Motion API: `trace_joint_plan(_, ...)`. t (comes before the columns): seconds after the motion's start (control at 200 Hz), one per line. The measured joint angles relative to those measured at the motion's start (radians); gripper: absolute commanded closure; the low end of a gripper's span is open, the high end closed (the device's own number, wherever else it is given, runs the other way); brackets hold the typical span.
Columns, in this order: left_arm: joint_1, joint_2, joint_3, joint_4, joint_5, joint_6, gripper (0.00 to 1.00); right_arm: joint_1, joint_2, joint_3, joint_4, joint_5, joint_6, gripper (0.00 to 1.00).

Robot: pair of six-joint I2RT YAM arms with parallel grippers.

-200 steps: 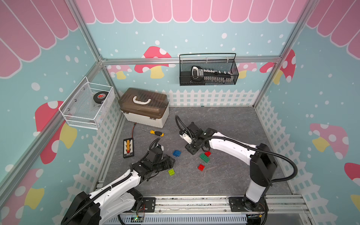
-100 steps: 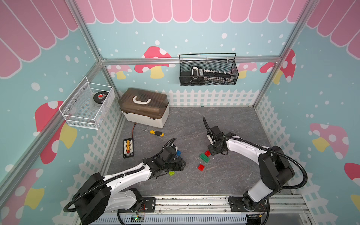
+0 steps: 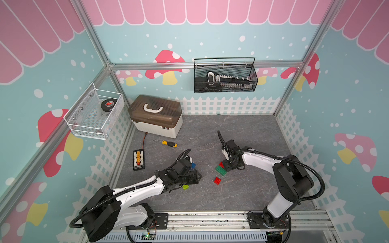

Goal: Assemble the letter y with lego
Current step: Move the lego brick at the center of the board.

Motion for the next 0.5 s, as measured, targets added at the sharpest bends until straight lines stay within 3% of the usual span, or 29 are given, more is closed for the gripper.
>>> trace_joint_plan(0.5, 0.000, 0.000, 0.000, 0.000, -0.013, 0.000, 0.32, 0.036, 0.068, 0.098, 0.016, -0.042, -0.026, 0.39)
